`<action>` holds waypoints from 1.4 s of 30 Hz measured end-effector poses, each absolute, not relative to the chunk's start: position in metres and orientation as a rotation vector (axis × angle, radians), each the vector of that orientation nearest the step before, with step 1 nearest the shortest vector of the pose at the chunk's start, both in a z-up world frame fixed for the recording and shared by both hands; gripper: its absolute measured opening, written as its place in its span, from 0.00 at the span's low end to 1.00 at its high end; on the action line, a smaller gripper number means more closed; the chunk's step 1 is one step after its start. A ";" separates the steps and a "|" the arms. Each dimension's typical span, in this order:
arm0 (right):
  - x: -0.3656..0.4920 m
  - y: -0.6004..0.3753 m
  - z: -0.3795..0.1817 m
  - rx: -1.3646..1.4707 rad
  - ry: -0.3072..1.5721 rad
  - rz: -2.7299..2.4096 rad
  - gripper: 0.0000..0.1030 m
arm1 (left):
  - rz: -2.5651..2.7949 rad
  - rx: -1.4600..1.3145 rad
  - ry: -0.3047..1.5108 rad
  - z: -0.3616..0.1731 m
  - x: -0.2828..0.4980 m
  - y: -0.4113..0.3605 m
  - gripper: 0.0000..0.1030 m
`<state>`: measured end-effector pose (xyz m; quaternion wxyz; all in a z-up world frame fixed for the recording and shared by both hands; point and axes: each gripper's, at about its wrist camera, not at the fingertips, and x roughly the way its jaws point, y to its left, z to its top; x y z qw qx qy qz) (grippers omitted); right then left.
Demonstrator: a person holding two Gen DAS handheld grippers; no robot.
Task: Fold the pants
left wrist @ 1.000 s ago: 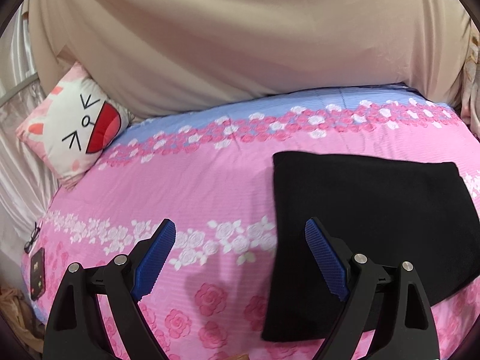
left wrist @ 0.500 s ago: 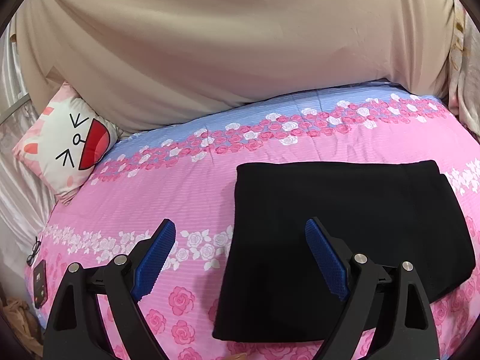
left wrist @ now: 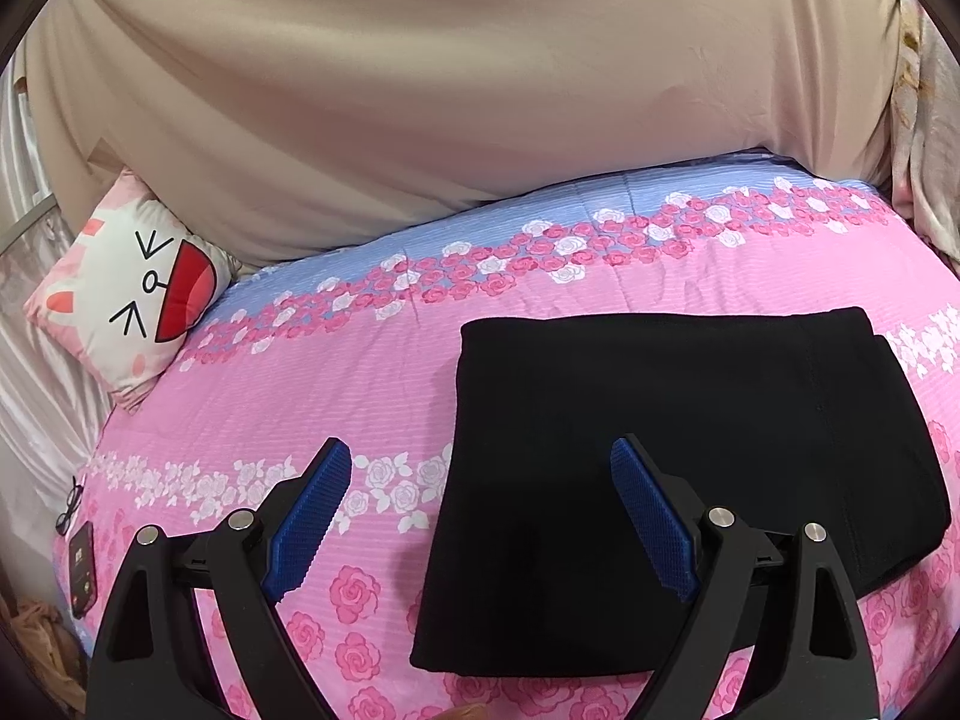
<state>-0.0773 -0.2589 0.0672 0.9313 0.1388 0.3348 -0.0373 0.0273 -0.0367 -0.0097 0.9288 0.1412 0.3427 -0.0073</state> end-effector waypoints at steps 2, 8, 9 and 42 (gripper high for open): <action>-0.078 -0.260 0.064 0.294 0.700 -0.070 0.66 | -0.052 0.270 0.727 -0.012 0.028 -0.035 0.84; -0.075 -0.274 0.044 0.380 0.793 0.008 0.81 | -0.321 0.032 0.927 -0.022 0.044 0.007 0.84; -0.075 -0.277 0.040 0.404 0.807 0.022 0.81 | -0.341 -0.012 0.947 -0.023 0.048 0.015 0.83; -0.023 -0.286 -0.014 0.666 1.035 0.179 0.88 | -0.589 -0.209 1.265 -0.084 0.089 0.048 0.83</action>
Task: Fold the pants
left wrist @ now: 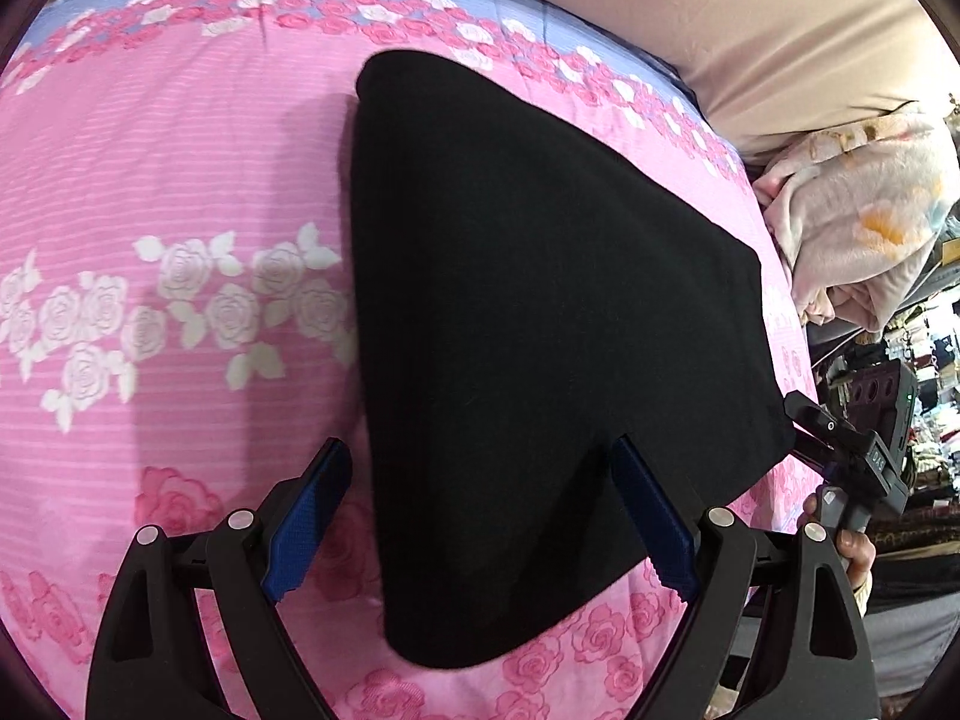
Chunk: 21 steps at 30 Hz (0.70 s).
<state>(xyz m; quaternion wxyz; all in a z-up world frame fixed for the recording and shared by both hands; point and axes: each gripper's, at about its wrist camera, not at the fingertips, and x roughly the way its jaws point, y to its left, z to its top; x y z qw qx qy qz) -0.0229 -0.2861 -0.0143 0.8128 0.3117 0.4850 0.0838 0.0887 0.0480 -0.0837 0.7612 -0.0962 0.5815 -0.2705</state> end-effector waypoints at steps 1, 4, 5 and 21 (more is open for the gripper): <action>-0.021 -0.285 -0.015 0.669 1.038 0.185 0.89 | -0.584 -0.201 1.259 -0.083 0.089 0.046 0.83; -0.016 -0.279 -0.015 0.653 1.042 0.193 0.92 | -0.586 -0.174 1.251 -0.083 0.090 0.036 0.83; -0.013 -0.277 -0.015 0.649 1.042 0.193 0.92 | -0.579 -0.162 1.246 -0.083 0.091 0.033 0.84; -0.007 -0.247 -0.007 0.480 0.954 0.154 0.48 | -0.441 0.036 1.068 -0.057 0.074 -0.005 0.33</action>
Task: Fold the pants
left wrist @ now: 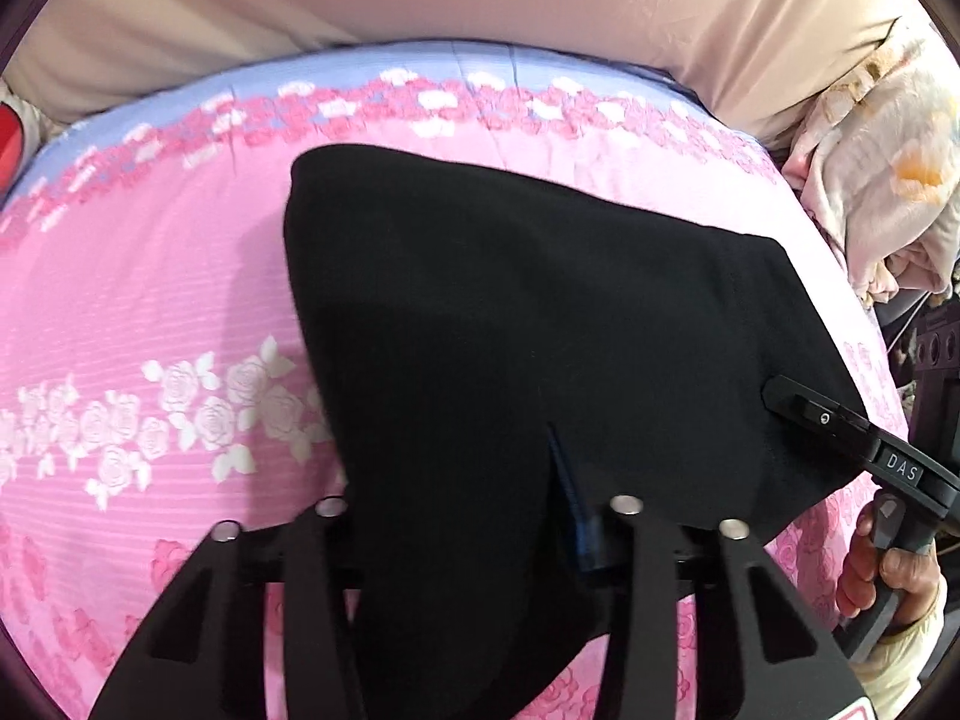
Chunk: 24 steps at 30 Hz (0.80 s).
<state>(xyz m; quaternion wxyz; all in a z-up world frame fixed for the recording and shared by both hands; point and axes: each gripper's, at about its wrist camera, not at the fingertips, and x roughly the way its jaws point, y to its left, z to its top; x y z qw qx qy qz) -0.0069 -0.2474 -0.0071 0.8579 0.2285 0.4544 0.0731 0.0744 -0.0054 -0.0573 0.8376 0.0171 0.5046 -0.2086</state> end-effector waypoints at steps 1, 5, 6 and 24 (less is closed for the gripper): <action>-0.008 -0.246 -0.004 0.478 0.947 0.153 0.44 | -0.437 0.043 1.058 -0.055 0.072 -0.006 0.32; -0.016 -0.243 0.010 0.469 0.910 0.167 0.37 | -0.439 0.047 1.011 -0.039 0.060 -0.008 0.28; -0.018 -0.242 0.014 0.470 0.900 0.174 0.37 | -0.447 0.041 1.001 -0.035 0.057 -0.006 0.28; -0.033 -0.216 0.082 0.431 0.794 0.294 0.35 | -0.493 0.033 0.867 0.024 0.023 0.016 0.27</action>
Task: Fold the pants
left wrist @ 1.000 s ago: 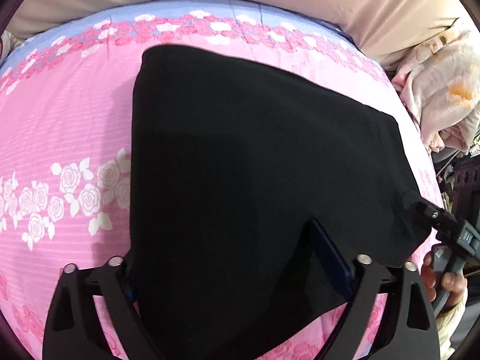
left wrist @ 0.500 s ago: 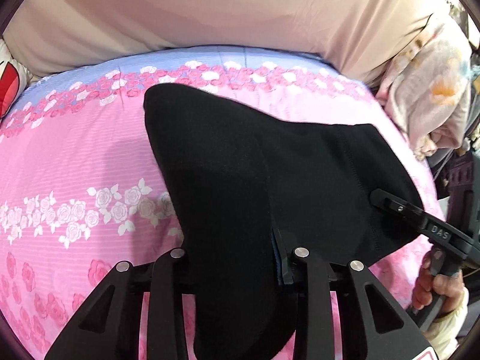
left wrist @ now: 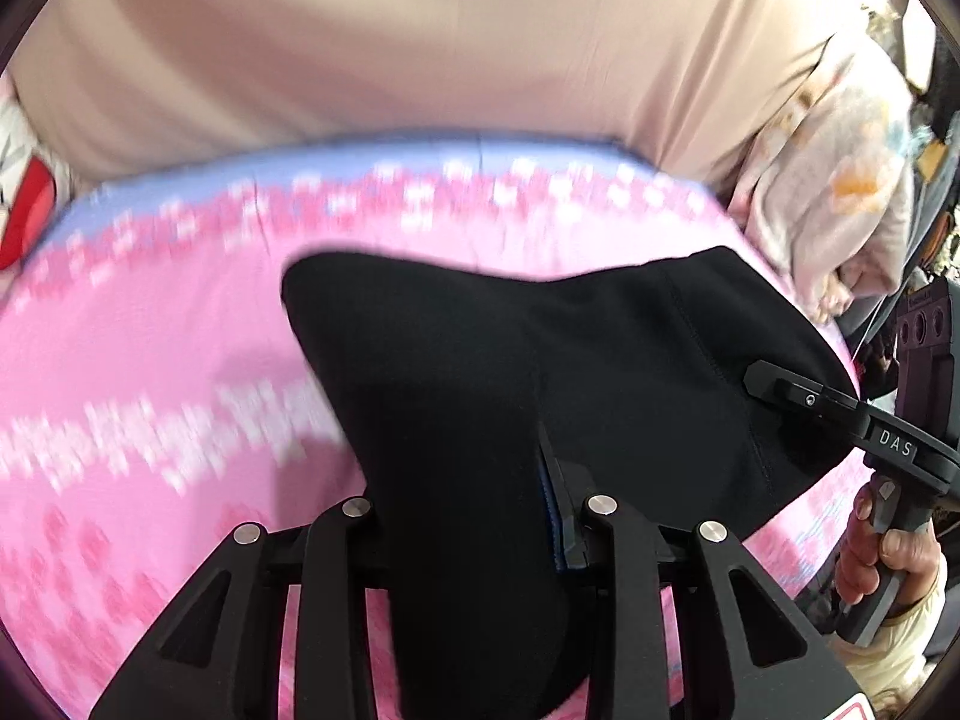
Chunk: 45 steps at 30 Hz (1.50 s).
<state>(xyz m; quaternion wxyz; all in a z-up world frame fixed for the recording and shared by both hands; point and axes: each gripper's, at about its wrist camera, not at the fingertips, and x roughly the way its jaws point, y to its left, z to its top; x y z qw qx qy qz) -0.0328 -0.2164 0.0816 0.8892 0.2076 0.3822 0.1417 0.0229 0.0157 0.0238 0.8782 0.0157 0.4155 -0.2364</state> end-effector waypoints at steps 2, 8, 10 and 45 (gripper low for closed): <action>-0.024 -0.212 0.104 0.398 0.749 0.315 0.35 | -0.486 0.035 0.806 0.046 0.028 0.019 0.27; 0.043 -0.203 0.151 0.326 0.613 0.346 0.35 | -0.447 0.062 0.615 0.105 0.068 0.024 0.28; 0.071 -0.202 0.151 0.332 0.599 0.353 0.35 | -0.423 0.062 0.587 0.111 0.096 0.023 0.28; 0.009 -0.189 0.063 0.179 0.735 0.042 0.83 | 0.027 0.181 0.795 -0.025 0.089 0.061 0.83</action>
